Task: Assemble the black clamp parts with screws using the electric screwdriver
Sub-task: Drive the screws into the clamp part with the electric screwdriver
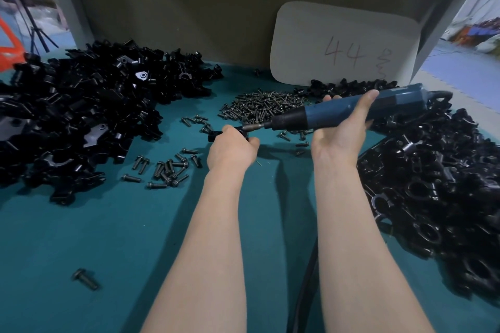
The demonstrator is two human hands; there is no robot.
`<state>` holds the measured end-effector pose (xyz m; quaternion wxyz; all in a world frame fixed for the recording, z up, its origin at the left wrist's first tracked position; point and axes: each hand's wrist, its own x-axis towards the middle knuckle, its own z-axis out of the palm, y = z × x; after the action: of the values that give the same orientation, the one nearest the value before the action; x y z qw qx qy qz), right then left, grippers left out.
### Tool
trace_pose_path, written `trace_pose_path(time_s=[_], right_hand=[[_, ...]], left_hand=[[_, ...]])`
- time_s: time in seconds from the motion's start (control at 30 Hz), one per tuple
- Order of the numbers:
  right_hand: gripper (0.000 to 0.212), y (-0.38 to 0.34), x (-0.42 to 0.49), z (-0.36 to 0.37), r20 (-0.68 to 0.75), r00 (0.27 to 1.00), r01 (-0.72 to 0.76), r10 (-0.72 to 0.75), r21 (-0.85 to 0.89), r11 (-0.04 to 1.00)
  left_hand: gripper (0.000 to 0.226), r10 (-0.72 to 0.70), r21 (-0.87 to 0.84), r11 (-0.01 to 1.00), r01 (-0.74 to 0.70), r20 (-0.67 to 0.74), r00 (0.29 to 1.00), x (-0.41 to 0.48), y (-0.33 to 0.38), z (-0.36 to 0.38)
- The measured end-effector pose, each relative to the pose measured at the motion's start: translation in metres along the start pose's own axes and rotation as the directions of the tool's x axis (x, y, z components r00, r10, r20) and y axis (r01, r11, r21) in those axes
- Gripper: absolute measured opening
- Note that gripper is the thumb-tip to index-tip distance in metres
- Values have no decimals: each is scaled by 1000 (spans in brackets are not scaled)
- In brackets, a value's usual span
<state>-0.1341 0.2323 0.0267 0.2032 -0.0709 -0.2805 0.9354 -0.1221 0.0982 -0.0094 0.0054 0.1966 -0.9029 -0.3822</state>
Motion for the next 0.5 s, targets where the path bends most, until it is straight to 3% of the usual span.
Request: trace_pose_path(time_s=[0.2,0.5], right_hand=[[53,-4,-4,-1,106,994,-28,26,16,999],[57,-11,-7,1,194,981,-21,12,45,999]], left_hand=[[31,-16,-21,1000,19,120,993,0,-3,-10],[33,-47,5,999,46,158,986,-3,1,-13]])
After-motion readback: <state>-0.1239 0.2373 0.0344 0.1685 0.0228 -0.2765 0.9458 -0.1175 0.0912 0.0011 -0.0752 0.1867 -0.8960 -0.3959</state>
